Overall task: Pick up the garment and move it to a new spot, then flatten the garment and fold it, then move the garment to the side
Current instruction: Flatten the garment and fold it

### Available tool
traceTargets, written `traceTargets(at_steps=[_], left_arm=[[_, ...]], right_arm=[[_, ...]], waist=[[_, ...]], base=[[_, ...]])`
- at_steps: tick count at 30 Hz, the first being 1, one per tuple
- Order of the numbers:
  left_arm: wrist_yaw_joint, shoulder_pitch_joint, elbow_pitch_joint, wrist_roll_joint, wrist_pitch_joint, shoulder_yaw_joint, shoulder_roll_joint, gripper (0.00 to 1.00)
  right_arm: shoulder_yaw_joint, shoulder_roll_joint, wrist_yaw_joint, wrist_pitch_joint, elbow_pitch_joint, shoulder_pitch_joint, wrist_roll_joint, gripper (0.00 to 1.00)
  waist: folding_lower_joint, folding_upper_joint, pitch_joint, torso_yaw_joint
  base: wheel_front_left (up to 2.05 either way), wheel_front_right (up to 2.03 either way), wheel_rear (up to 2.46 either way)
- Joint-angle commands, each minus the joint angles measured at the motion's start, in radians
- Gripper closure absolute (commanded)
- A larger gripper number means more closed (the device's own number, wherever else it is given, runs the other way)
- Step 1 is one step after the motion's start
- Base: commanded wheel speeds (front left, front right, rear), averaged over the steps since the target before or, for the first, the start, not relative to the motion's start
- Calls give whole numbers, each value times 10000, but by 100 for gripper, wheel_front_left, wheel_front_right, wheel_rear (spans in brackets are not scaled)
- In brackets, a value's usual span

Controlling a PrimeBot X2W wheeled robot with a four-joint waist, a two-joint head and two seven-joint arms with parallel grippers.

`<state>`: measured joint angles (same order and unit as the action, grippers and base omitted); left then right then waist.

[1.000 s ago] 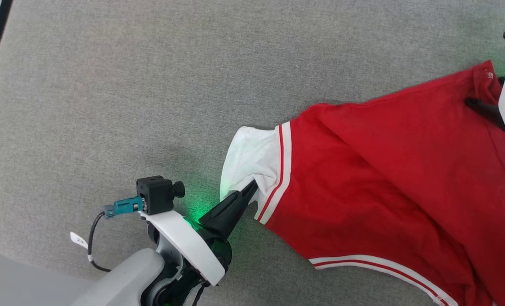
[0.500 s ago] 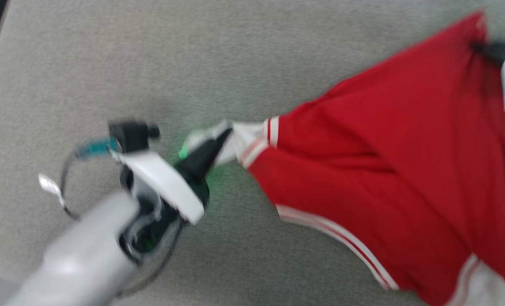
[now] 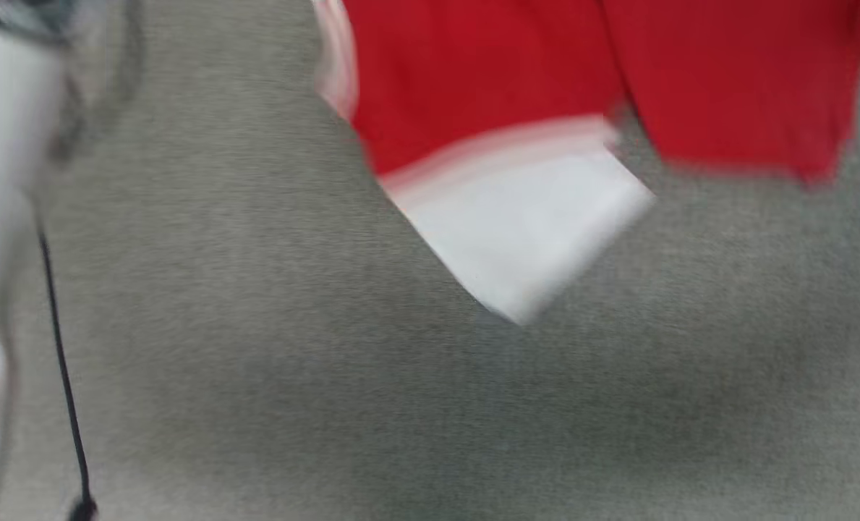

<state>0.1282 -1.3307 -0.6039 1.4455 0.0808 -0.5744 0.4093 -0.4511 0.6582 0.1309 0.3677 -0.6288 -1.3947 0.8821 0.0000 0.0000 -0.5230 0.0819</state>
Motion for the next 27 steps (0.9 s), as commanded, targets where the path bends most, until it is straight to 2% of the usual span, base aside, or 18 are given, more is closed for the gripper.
traceTargets(at_steps=[1, 7, 12, 19, 26, 27], left_arm=[[31, -609, -326, 104, 147, 262, 59, 100], [13, -3475, -1671, -26, 931, 1107, -36, 100], [23, -4059, -1367, 273, 678, 1105, -381, 100], [29, -1761, -102, 805, 328, 579, -532, 100], [30, 2311, 2454, 1503, 299, 46, -372, 100], [30, 3548, 3181, 1428, 442, -144, -213, 100]], right_arm=[[97, -181, -3, -256, -237, -380, -141, 100], [660, -869, -28, -1955, -1510, -2145, -839, 100], [586, -1128, -25, -2915, -2138, -2672, -1082, 100], [-173, -814, -23, -3444, -2149, -1445, -788, 100], [-1043, -125, -3, -3776, -971, 1336, 293, 100], [-1211, 103, -3, -3879, -502, 2337, 663, 100]], waist=[[0, 0, -390, -415], [0, 0, -757, -856], [0, 0, -887, -895], [0, 0, -945, -698], [0, 0, -476, -524], [0, 0, -265, -520]], base=[[0, 0, 0], [0, 0, 0], [0, 0, 0], [0, 0, 0], [0, 0, 0], [0, 0, 0]])
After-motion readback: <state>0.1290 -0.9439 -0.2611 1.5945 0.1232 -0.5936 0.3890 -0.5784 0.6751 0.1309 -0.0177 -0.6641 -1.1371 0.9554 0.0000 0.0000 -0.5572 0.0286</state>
